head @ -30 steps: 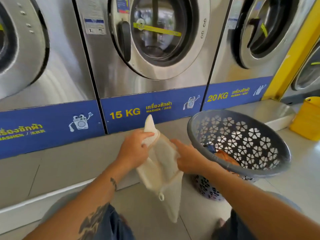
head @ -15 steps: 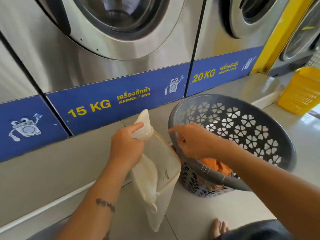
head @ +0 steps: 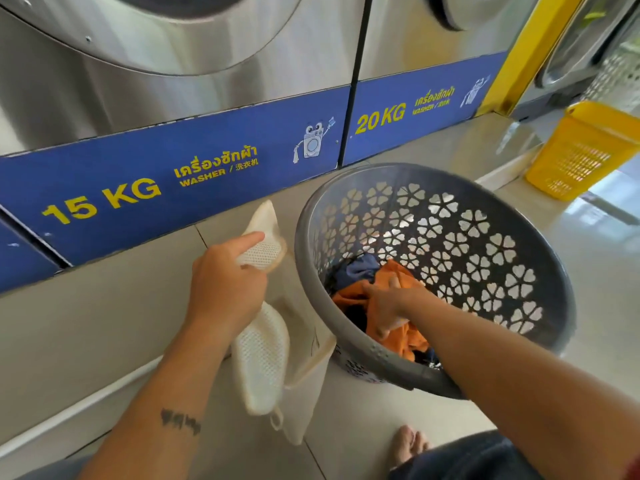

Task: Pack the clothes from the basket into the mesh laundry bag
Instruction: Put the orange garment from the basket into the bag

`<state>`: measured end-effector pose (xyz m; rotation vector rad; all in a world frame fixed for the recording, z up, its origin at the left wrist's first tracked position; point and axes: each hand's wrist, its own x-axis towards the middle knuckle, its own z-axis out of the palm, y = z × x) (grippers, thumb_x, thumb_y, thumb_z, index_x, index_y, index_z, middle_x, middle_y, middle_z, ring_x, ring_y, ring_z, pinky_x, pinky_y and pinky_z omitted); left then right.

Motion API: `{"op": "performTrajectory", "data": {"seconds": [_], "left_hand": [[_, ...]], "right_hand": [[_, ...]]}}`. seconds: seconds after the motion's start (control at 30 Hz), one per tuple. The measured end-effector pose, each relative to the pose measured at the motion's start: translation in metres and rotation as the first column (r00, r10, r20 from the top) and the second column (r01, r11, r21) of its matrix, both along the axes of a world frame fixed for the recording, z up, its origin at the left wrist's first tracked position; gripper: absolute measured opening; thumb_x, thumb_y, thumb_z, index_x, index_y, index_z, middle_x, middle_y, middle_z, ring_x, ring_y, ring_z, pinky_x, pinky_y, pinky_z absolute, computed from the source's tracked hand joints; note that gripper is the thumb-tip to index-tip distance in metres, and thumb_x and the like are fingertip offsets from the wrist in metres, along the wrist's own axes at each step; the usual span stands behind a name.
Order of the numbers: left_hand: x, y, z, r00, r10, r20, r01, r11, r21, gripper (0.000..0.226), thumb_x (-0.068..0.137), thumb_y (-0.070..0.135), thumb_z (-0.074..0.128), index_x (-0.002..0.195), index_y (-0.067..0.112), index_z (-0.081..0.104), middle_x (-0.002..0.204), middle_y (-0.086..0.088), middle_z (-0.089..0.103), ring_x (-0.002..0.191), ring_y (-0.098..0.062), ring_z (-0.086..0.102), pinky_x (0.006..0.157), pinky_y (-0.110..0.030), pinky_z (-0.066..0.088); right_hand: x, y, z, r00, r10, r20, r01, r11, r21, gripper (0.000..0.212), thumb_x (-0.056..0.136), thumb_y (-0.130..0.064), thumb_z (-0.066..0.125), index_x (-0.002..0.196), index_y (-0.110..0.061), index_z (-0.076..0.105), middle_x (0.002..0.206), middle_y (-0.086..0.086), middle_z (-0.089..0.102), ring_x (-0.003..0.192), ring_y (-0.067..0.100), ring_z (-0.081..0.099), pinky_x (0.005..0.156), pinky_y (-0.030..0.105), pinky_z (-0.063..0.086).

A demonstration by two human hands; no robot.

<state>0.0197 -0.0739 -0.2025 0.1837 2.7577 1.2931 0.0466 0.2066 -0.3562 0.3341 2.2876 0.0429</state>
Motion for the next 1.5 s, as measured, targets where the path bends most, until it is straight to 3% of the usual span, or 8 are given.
{"op": "performTrajectory", "data": {"seconds": [0.2,0.33,0.47,0.83,0.93,1.1,1.3,1.5], "left_hand": [[-0.005,0.003,0.000,1.000,-0.007,-0.018,0.007,1.000,0.008,0.060,0.083,-0.001,0.043,0.133,0.026,0.060,0.141,-0.006,0.054,0.131,-0.026,0.047,0.104,-0.034,0.039],[-0.003,-0.002,0.004,1.000,-0.011,-0.011,0.011,0.999,0.047,0.058,0.086,-0.002,0.043,0.135,0.026,0.058,0.145,-0.005,0.050,0.131,-0.026,0.047,0.100,-0.043,0.049],[0.001,-0.008,0.011,1.000,-0.023,-0.014,0.024,0.997,0.067,0.058,0.087,-0.003,0.043,0.136,0.024,0.057,0.146,-0.007,0.049,0.134,-0.026,0.043,0.102,-0.035,0.042],[0.017,-0.039,0.025,1.000,-0.013,-0.021,0.017,0.986,0.165,0.058,0.085,-0.002,0.043,0.131,0.027,0.062,0.143,-0.004,0.052,0.130,-0.025,0.047,0.099,-0.029,0.039],[0.022,-0.046,0.025,1.000,0.013,-0.028,-0.008,0.988,0.156,0.058,0.084,-0.002,0.043,0.130,0.028,0.062,0.142,-0.005,0.053,0.129,-0.025,0.048,0.101,-0.031,0.040],[0.022,-0.057,0.024,0.999,0.037,-0.037,-0.032,0.992,0.122,0.059,0.082,-0.001,0.044,0.131,0.027,0.062,0.142,-0.008,0.053,0.130,-0.027,0.047,0.103,-0.034,0.039],[0.019,-0.062,0.023,0.998,0.030,-0.057,-0.023,0.992,0.124,0.059,0.083,-0.001,0.043,0.133,0.026,0.060,0.145,-0.006,0.050,0.130,-0.027,0.048,0.103,-0.042,0.046],[0.014,-0.056,0.020,0.998,0.022,-0.053,-0.015,0.992,0.126,0.059,0.083,0.000,0.043,0.134,0.027,0.059,0.145,-0.004,0.050,0.133,-0.026,0.044,0.105,-0.045,0.044]], "right_hand": [[0.007,-0.006,-0.006,1.000,-0.018,0.020,0.018,1.000,0.000,0.083,0.088,-0.036,0.070,0.158,-0.030,0.026,0.144,0.010,0.051,0.124,0.034,0.053,0.091,0.043,0.051],[0.010,-0.009,0.023,0.967,0.099,-0.233,-0.094,0.995,0.035,0.009,0.097,-0.022,0.055,0.094,-0.014,0.060,0.092,0.002,0.056,0.080,0.020,0.053,0.064,0.028,0.040],[0.017,-0.022,0.055,0.923,-0.006,-0.384,-0.034,0.995,-0.098,0.034,0.087,-0.010,0.058,0.063,-0.026,0.040,0.073,-0.004,0.045,0.067,0.015,0.046,0.054,0.026,0.034],[0.035,-0.095,0.199,0.398,-0.522,-0.754,-0.182,0.761,-0.623,0.019,0.076,0.006,0.060,0.084,-0.010,0.067,0.081,0.003,0.072,0.079,0.021,0.069,0.072,0.033,0.058],[0.049,-0.126,0.208,0.421,-0.631,-0.651,-0.281,0.592,-0.756,0.030,0.083,0.003,0.067,0.102,-0.020,0.061,0.094,0.000,0.075,0.086,0.020,0.073,0.082,0.034,0.060],[0.059,-0.149,0.182,0.645,-0.410,-0.644,-0.136,0.768,-0.625,0.070,0.083,-0.011,0.071,0.142,-0.025,0.037,0.085,-0.013,0.065,0.076,-0.001,0.060,0.064,0.004,0.043],[0.055,-0.146,0.163,0.654,-0.214,-0.725,-0.187,0.883,-0.430,0.019,0.077,-0.019,0.070,0.075,-0.038,0.069,0.096,-0.019,0.067,0.091,0.001,0.065,0.076,0.021,0.044],[0.056,-0.142,0.148,0.652,-0.128,-0.747,-0.225,0.908,-0.352,0.028,0.083,-0.025,0.072,0.102,-0.045,0.072,0.136,-0.016,0.032,0.125,0.010,0.024,0.091,0.019,0.012]]}}
